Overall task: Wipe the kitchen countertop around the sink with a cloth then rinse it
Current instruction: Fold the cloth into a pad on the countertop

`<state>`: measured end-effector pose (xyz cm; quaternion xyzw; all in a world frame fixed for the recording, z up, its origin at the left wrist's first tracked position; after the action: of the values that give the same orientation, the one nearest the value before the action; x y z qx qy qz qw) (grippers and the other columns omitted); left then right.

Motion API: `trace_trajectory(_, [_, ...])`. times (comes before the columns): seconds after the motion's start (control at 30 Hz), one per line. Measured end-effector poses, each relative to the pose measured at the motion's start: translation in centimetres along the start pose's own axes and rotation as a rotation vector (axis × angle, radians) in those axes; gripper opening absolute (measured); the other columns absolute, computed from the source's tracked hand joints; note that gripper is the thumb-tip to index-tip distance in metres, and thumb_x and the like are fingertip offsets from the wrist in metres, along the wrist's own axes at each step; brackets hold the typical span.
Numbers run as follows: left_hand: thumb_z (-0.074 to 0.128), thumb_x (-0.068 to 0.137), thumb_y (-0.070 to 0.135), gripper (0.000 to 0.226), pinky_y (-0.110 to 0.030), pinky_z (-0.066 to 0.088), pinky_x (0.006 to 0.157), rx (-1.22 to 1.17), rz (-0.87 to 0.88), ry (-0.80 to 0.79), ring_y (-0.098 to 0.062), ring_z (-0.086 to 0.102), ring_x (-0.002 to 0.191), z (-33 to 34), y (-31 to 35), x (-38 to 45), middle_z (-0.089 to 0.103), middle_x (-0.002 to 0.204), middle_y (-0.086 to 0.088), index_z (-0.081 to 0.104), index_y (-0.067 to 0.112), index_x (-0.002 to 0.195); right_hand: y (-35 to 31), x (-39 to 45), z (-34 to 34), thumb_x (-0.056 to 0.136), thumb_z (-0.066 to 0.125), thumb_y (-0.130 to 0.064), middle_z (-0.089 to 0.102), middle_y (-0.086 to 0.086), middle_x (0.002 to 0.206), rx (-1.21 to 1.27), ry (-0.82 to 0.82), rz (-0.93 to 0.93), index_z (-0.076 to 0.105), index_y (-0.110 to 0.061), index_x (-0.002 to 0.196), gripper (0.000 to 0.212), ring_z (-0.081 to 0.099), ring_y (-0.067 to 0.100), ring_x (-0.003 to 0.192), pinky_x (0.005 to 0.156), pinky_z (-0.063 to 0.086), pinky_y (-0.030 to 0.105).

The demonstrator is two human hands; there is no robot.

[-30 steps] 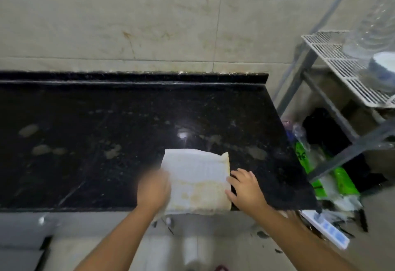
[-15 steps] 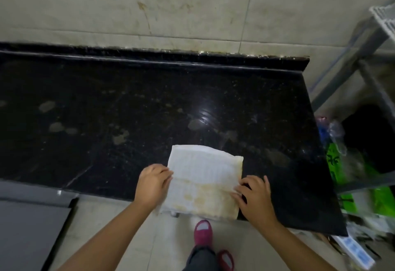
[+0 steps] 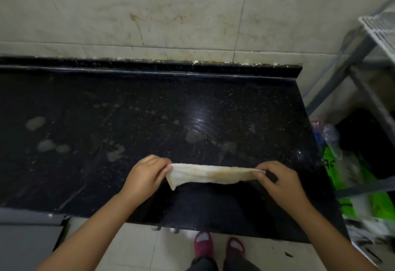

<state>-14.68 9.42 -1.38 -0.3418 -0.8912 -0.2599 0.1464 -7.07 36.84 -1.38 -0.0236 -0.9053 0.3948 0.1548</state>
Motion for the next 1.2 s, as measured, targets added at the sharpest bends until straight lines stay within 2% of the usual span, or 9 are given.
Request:
trace_trajectory(0.23, [0.043,0.096,0.023,0.016,-0.025,0.042,0.069,0.156,0.19,0.217,-0.015,0.05,0.078,-2.1,1.7,0.9,0.053,0.089,0.002,0.055,0.014,0.094,-1.8,1.5,-0.4,0.083,0.053,-0.022,0.062,0.004,0.072,-0.142,0.171,-0.294,0.066,0.0,0.068,0.03,0.049,0.008,0.078,0.084,0.036,0.008])
trace_trajectory(0.37, [0.035,0.098,0.029,0.039,-0.026,0.041,0.067,0.138,0.226,-0.058,-0.014,0.048,0.076,3.0,1.2,-3.9,0.063,0.076,-0.002,0.064,0.012,0.079,2.4,-1.9,4.1,0.068,0.071,-0.013,0.065,0.004,0.072,-0.372,-0.063,-0.377,0.066,-0.009,0.063,0.009,0.048,0.013,0.086,0.089,0.04,0.033])
trace_trajectory(0.53, [0.026,0.096,0.048,0.056,-0.021,0.035,0.081,0.161,0.231,-0.294,-0.006,0.046,0.083,6.0,1.8,-7.5,0.066,0.079,0.005,0.07,0.02,0.077,3.7,-4.3,6.0,0.033,0.093,-0.026,0.066,-0.003,0.078,-0.562,-0.25,-0.281,0.066,-0.022,0.065,0.042,0.045,0.015,0.094,0.095,0.034,0.051])
trace_trajectory(0.73, [0.036,0.089,0.054,0.049,-0.021,0.035,0.071,0.195,0.101,-0.195,-0.007,0.044,0.077,6.5,3.2,-4.2,0.064,0.075,0.006,0.071,0.02,0.081,2.1,-4.2,8.8,0.034,0.089,-0.011,0.055,-0.007,0.056,-0.5,-0.34,-0.331,0.06,-0.022,0.05,0.035,0.056,0.013,0.058,0.078,0.034,0.027])
trace_trajectory(0.83, [0.045,0.077,0.042,0.032,-0.021,0.029,0.06,0.242,0.037,-0.217,-0.008,0.048,0.061,8.2,5.0,-4.3,0.057,0.059,0.009,0.07,0.024,0.069,1.7,-4.6,8.7,0.045,0.085,-0.026,0.054,-0.01,0.054,-0.522,-0.411,-0.4,0.06,-0.025,0.049,0.026,0.056,0.01,0.05,0.067,0.029,0.024])
trace_trajectory(0.97, [0.043,0.075,0.037,0.031,-0.021,0.027,0.057,0.246,-0.311,-0.186,-0.01,0.056,0.049,8.3,5.5,-6.4,0.059,0.053,0.011,0.071,0.025,0.069,0.9,-3.1,7.7,0.07,0.046,-0.041,0.055,-0.01,0.051,-0.517,-0.412,-0.397,0.06,-0.026,0.048,0.031,0.057,0.011,0.051,0.062,0.033,0.023])
trace_trajectory(1.07, [0.043,0.075,0.038,0.031,-0.022,0.031,0.055,0.266,-0.532,-0.202,-0.011,0.054,0.043,8.9,7.0,-6.7,0.056,0.047,0.009,0.069,0.024,0.067,0.0,1.5,8.3,0.063,0.058,-0.03,0.063,-0.003,0.062,-0.506,-0.367,-0.349,0.07,-0.021,0.061,0.015,0.063,0.02,0.057,0.052,0.049,0.028])
trace_trajectory(1.13, [0.044,0.073,0.041,0.029,-0.024,0.03,0.048,0.299,-0.648,-0.272,-0.013,0.052,0.041,9.7,7.8,-6.6,0.051,0.044,0.005,0.066,0.024,0.062,-0.5,4.0,10.3,0.071,0.063,-0.023,0.068,0.004,0.092,-0.503,-0.508,-0.279,0.072,-0.016,0.095,0.026,0.065,0.029,0.086,0.071,0.051,0.04])
trace_trajectory(1.2, [0.059,0.071,0.042,0.024,-0.026,0.034,0.044,0.296,-0.755,-0.286,-0.016,0.053,0.043,10.2,8.1,-6.3,0.051,0.045,0.002,0.063,0.022,0.057,-0.3,4.8,13.0,0.09,0.053,-0.022,0.052,0.005,0.129,-0.518,-0.763,-0.21,0.048,-0.018,0.133,0.043,0.046,0.027,0.12,0.097,0.037,0.038])
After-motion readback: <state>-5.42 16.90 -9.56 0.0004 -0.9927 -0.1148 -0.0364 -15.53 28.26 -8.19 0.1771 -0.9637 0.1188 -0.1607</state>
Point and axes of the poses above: each hand's wrist, its own x-axis towards the middle knuckle, its own z-axis out of the palm, y = z × x, the point moved 7 cm from there along x, towards the middle knuckle
